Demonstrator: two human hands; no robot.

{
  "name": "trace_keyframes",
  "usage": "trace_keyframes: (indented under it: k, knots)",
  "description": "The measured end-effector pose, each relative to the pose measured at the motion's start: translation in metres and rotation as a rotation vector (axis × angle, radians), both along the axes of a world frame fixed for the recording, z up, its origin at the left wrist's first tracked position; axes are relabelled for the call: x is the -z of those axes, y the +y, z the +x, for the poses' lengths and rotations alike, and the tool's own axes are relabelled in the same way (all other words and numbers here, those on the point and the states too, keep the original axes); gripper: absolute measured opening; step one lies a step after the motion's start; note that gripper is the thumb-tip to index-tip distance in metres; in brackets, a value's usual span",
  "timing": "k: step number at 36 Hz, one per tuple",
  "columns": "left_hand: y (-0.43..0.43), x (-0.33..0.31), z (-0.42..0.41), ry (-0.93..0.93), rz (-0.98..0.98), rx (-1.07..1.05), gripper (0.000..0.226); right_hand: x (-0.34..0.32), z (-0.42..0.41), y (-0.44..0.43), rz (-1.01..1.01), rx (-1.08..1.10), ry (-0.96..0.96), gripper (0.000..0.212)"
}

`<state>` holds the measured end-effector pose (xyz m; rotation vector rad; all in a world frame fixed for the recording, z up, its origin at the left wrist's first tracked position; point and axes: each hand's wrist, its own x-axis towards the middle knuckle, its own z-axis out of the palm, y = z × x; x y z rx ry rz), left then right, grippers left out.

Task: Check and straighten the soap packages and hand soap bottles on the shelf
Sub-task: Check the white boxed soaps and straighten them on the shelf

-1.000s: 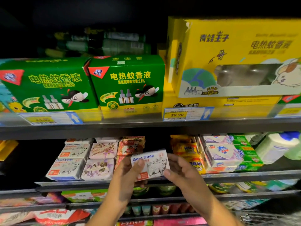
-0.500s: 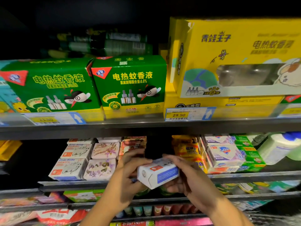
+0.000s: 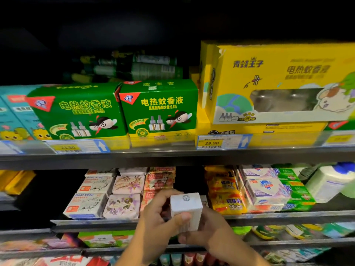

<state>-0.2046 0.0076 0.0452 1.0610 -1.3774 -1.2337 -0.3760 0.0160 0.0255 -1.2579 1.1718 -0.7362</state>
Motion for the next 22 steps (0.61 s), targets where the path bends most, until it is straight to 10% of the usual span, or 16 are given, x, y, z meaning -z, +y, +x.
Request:
trace_keyframes:
  k: [10, 22]
  knots:
    - [0.003, 0.025, 0.023, -0.19, 0.11, 0.078, 0.086, -0.03, -0.029, -0.002, -0.319, 0.156, -0.1, 0.043]
    - [0.0, 0.027, 0.022, -0.304, 0.057, -0.06, 0.063, -0.039, -0.023, -0.003, -0.461, 0.018, 0.26, 0.052]
